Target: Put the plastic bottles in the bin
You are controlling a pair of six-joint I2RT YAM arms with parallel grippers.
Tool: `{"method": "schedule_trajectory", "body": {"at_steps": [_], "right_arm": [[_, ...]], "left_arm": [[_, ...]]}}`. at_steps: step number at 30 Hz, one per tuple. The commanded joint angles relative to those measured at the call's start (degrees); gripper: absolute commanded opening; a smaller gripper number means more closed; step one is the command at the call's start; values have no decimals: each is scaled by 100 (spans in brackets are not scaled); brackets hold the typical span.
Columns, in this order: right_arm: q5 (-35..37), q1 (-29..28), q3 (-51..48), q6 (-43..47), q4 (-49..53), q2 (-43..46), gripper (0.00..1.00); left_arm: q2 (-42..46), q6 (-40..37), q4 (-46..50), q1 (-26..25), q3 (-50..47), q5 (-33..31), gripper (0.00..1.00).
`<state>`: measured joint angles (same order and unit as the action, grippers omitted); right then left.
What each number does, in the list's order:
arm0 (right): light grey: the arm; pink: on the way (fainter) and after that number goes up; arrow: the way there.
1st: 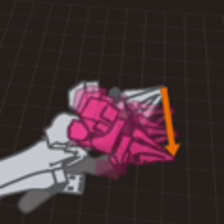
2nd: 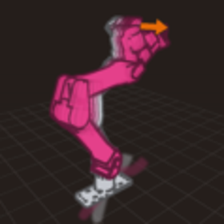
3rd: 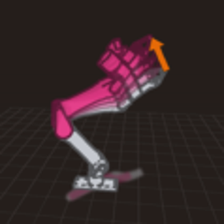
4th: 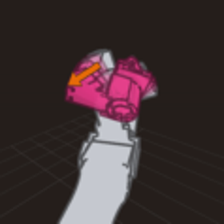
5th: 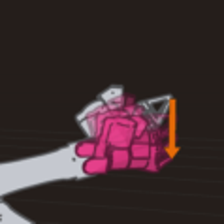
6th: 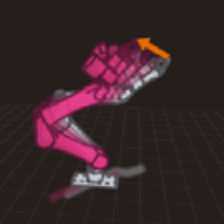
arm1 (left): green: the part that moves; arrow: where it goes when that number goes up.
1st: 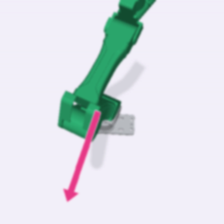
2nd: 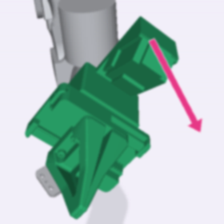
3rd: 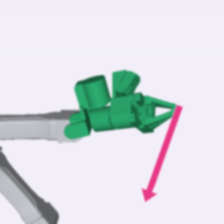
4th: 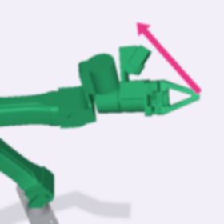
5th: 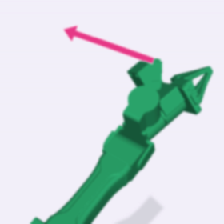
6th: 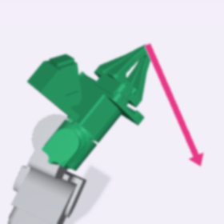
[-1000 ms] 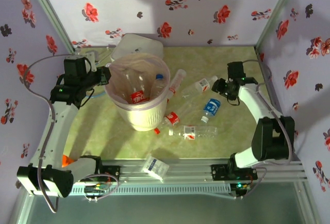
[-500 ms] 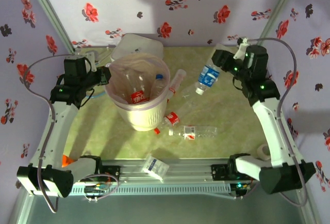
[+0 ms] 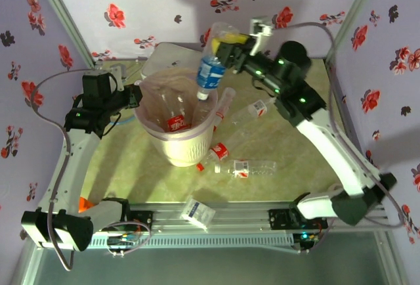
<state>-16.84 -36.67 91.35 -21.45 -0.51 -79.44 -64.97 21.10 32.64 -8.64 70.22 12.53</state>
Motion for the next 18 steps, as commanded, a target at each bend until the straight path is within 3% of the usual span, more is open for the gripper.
{"method": "schedule_trajectory", "body": {"at_steps": [1,6,11,18], "right_arm": [[-318,-255,508,603,519,-689,39],[-329,-475,1308,1266,1856,-1598,42],[472,-915,1895,2080,3174,-2310,41],[626,-1101,2150,1827,3889,-3137,40]], "left_arm": [[-89,254,83,-102,-76,241,3],[-99,188,111,-100,-62,223,3],[-208,140,163,-98,66,225,3],[-207,131,162,-102,108,223,3]]}}
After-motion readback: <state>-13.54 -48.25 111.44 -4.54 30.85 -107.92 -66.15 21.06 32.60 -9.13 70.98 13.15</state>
